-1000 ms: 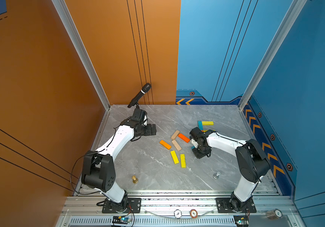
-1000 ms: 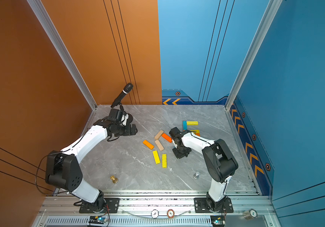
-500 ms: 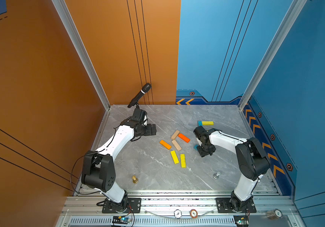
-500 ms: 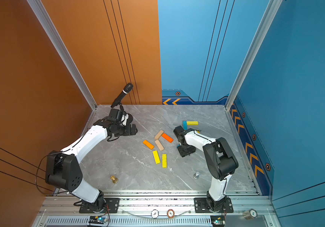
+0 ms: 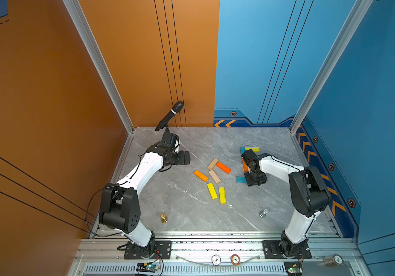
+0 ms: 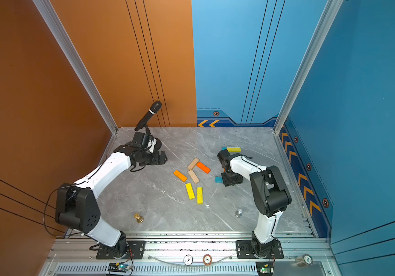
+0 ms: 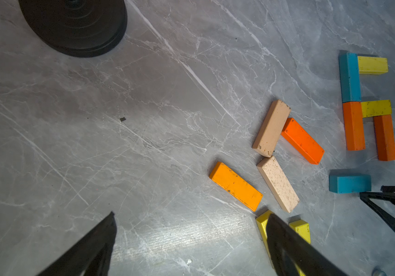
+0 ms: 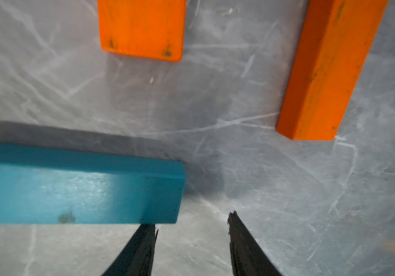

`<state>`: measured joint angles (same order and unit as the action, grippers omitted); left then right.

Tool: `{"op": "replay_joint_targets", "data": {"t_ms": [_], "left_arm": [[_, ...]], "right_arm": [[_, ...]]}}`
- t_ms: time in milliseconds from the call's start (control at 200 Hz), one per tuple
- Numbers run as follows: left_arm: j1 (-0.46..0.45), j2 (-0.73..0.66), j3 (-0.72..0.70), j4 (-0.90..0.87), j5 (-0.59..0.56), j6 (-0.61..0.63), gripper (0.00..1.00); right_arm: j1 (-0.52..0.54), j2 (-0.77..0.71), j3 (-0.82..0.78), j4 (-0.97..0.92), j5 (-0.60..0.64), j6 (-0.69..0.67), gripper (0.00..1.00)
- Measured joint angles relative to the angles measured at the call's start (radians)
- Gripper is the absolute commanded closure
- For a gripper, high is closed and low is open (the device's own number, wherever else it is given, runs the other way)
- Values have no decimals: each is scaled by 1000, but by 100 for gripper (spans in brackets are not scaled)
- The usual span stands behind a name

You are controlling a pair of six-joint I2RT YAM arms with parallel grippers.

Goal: Assemble the number 6 with building blocks
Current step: Assemble the building block at the center of the board.

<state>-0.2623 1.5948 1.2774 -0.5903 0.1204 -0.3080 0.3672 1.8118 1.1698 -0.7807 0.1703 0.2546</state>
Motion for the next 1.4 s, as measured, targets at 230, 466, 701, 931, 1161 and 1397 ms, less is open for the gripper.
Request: {"op": "replay_joint_targets", "data": {"t_ms": [230,466,701,931,1161,1397], "left_arm": [[-2,0,0,0,0,0,2],[-18,0,0,0,3,0,2],[-47,-16,-1,0,8,-4,2],[-65,-45,-11,1,13,-6,2],[-66,-48,-19,2,14,-8,2],[-66,-48,-19,4,14,-8,2]], "right_arm": [[8,-80,-27,44,-6,135,45],[129,-185,-50,78,-4,350,38],[211,-173,-50,86,9,542,38],[237,-75,-49,100,11,631,39],[239,-5,-16,103,11,645,43],[239,51,39,112,11,643,46]]}}
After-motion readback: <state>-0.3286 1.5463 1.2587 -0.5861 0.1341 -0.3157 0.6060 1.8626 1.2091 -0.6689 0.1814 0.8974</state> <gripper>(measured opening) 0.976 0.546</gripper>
